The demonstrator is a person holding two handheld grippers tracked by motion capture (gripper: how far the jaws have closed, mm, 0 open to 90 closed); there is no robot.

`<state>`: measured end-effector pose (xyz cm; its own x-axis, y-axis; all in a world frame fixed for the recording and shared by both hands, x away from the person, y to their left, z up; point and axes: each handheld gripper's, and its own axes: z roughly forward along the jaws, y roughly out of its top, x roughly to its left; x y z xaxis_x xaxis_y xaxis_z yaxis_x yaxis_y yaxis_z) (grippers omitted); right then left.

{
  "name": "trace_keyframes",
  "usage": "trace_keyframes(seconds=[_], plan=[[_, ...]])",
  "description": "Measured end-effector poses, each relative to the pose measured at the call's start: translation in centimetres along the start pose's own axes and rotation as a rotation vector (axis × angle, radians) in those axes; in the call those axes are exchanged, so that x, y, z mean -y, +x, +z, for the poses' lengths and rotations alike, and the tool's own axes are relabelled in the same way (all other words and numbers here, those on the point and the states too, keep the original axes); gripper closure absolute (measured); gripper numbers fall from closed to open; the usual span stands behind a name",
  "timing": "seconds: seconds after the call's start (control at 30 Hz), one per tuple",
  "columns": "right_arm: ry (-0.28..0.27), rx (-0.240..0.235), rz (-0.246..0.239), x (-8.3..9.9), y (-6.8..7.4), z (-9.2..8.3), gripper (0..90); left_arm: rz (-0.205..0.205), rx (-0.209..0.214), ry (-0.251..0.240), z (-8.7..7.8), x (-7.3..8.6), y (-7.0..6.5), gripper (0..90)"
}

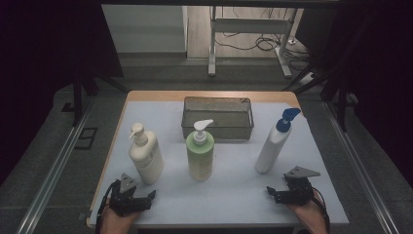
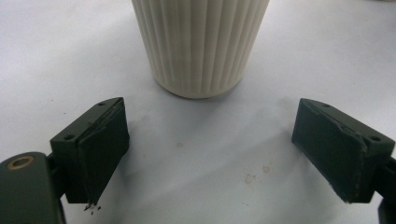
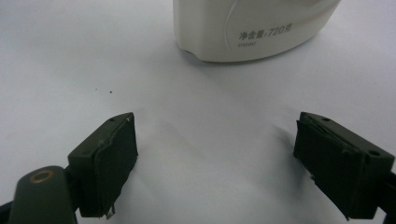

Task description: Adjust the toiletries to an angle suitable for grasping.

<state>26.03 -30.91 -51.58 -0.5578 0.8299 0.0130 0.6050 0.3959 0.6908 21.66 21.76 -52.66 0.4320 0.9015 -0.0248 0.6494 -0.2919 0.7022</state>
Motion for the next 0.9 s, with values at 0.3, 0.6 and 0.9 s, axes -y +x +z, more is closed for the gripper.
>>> trace_keyframes(seconds=[0.3,0.6,0.9], plan=[[-0.008,-0.012,0.006,-0.4,0.0,-0.7,14.1,-0.001,0.0,-0.002,0.0,0.0,0.0,10.7],[-0.03,-0.057,0.01,-1.1,0.3,-1.5,18.4,-0.002,-0.001,-0.005,0.0,0.1,0.0,10.7],[-0.043,-0.074,-0.008,-2.1,0.9,-2.0,31.6,-0.003,-0.002,-0.006,0.0,0.1,0.0,10.7]])
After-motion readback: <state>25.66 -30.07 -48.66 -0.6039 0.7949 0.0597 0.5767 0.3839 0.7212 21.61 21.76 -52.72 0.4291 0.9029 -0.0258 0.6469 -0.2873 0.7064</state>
